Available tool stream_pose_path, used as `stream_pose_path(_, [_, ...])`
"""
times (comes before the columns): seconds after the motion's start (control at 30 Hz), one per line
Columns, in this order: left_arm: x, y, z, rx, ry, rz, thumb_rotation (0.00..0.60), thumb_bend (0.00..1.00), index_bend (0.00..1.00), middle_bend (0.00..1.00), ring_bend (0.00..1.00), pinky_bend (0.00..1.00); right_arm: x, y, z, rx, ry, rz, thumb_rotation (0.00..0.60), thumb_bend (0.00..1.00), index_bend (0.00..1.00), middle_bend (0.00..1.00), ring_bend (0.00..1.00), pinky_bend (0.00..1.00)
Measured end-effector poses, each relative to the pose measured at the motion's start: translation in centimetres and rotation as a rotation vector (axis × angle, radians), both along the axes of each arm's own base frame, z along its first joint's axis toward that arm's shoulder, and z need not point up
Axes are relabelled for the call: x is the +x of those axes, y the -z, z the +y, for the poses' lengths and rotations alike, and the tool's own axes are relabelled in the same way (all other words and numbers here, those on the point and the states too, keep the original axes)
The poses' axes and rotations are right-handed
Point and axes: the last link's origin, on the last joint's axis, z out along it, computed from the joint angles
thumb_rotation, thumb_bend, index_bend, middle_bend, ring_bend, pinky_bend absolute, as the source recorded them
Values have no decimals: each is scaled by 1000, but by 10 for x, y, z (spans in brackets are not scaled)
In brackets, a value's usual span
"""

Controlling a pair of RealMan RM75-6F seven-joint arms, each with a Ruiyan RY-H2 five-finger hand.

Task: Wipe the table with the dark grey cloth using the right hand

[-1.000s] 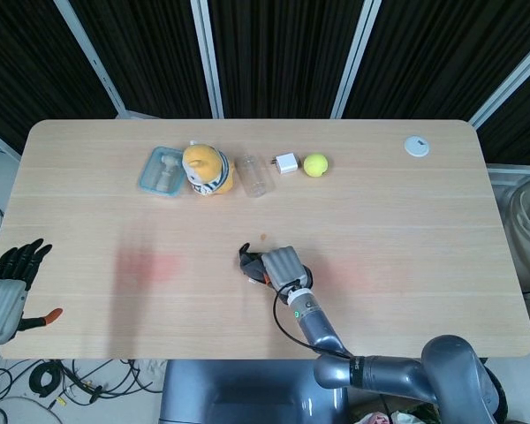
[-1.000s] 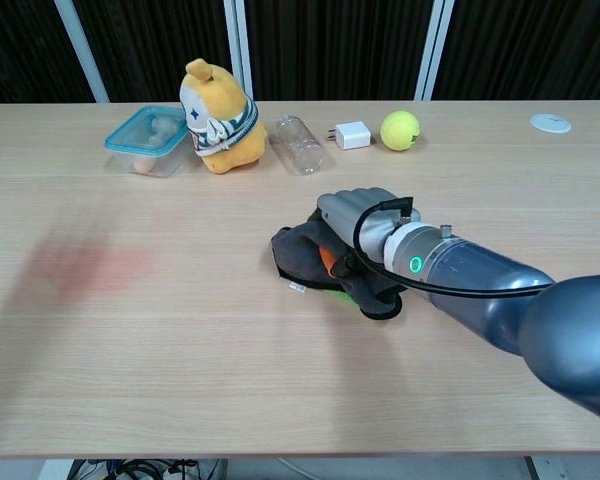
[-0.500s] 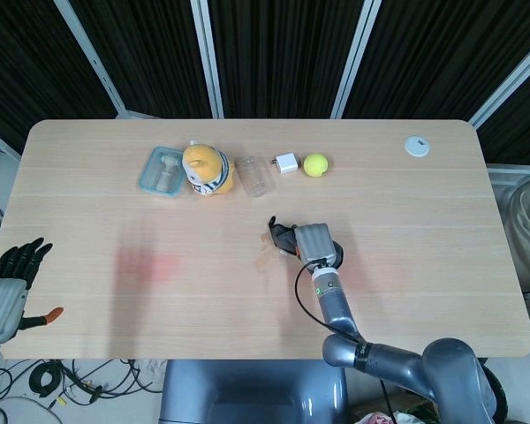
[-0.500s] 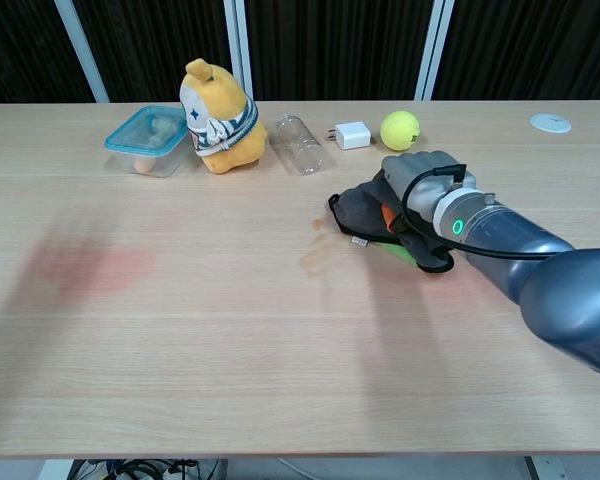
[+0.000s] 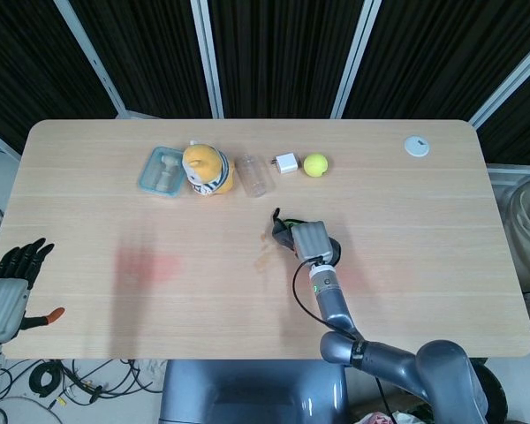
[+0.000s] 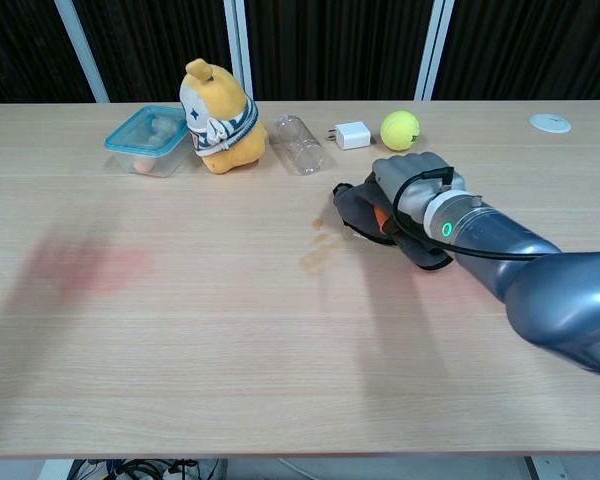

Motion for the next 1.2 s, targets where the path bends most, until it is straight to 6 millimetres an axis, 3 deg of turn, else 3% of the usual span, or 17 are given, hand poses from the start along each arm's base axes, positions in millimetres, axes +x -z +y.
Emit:
stream_pose_path(0.37, [-1,-1,1,0,-2,2,600,0,0,0,0,0,57,29,37,112,-102,-176,600,711,784,658,732,827])
stream_pose_path(0.67, [-1,-2,0,3,-2,1,600,0,0,0,0,0,86,39,74,241,-146,-295,600,711,783,656,729,823])
stream_pose_path(0.83, [-1,-2,0,4,-3,1,600,0,0,0,0,0,82,43,77,257,-148,-272,600,711,784,656,729,820])
stream_pose_path(1.2, [0,-1,1,6,-1,-3,600,0,0,0,0,0,47,39,49,136,-126,-156,600,711,784,655,728,815])
